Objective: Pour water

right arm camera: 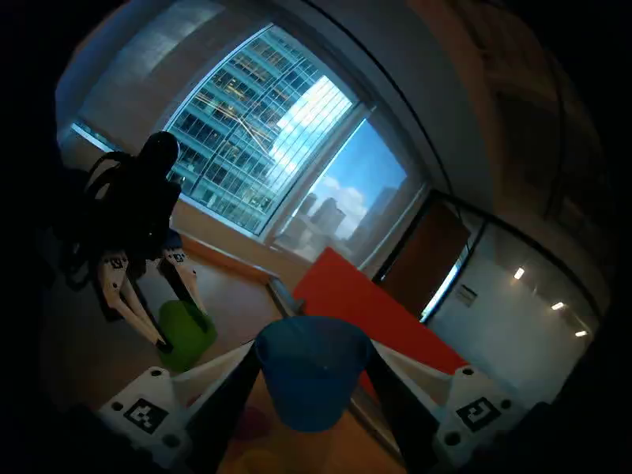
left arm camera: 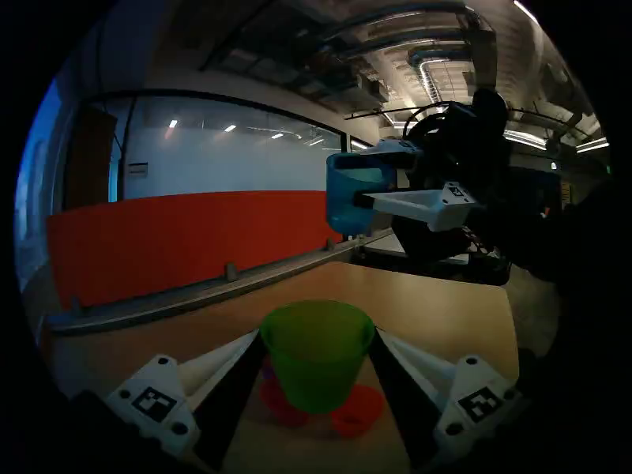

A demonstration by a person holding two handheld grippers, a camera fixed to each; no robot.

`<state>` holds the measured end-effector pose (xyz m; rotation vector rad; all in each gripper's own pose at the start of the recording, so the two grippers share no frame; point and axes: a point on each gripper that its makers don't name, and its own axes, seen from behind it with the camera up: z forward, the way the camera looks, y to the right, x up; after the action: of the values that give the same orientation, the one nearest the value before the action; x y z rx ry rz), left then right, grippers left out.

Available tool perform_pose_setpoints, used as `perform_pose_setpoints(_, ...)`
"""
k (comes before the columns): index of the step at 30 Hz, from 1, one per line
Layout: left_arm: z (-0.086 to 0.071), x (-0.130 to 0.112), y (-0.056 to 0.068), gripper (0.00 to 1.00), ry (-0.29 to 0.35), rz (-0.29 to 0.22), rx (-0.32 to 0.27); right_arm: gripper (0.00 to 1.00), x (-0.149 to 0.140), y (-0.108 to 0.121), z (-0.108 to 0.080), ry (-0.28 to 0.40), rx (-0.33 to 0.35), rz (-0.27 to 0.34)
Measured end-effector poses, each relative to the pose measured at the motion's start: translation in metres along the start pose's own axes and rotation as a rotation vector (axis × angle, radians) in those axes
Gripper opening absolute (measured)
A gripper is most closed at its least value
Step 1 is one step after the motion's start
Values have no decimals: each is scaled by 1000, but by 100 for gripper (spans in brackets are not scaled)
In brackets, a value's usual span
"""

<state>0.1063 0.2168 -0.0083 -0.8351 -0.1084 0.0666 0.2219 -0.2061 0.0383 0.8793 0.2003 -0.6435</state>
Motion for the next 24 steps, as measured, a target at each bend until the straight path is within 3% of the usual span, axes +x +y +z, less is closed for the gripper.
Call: perform_pose_setpoints(24,4,6,6,88,12,-1,-22,91,33,18,30,26,7,-275)
